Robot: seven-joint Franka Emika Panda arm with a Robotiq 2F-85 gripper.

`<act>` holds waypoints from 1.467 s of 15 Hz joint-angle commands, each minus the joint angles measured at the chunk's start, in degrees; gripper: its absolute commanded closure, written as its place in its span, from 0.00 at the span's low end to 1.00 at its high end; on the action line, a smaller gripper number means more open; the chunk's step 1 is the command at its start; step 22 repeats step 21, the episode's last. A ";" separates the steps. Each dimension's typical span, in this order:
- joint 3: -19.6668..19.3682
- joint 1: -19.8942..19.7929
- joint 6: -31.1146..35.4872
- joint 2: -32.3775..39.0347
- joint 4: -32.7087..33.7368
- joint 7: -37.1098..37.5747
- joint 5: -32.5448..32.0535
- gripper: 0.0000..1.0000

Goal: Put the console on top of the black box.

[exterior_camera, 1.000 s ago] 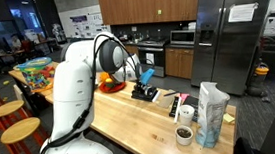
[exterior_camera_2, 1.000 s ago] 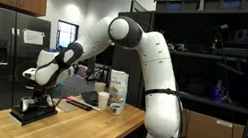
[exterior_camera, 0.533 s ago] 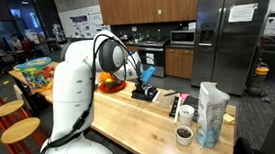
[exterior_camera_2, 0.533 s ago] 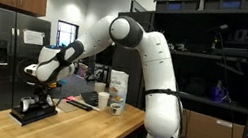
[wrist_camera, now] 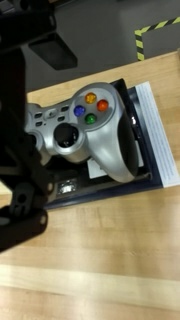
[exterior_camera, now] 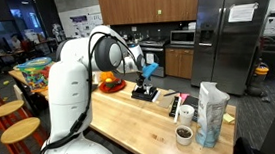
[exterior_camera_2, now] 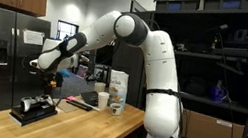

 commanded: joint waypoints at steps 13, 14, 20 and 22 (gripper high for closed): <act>1.21 2.82 -34.83 -22.02 -9.26 10.80 13.90 0.00; 1.15 3.23 -36.12 -23.34 -10.44 13.56 14.11 0.00; 0.58 5.11 -36.66 -25.01 -13.43 17.73 13.31 0.00; 0.55 5.18 -36.63 -25.51 -14.04 17.96 13.30 0.00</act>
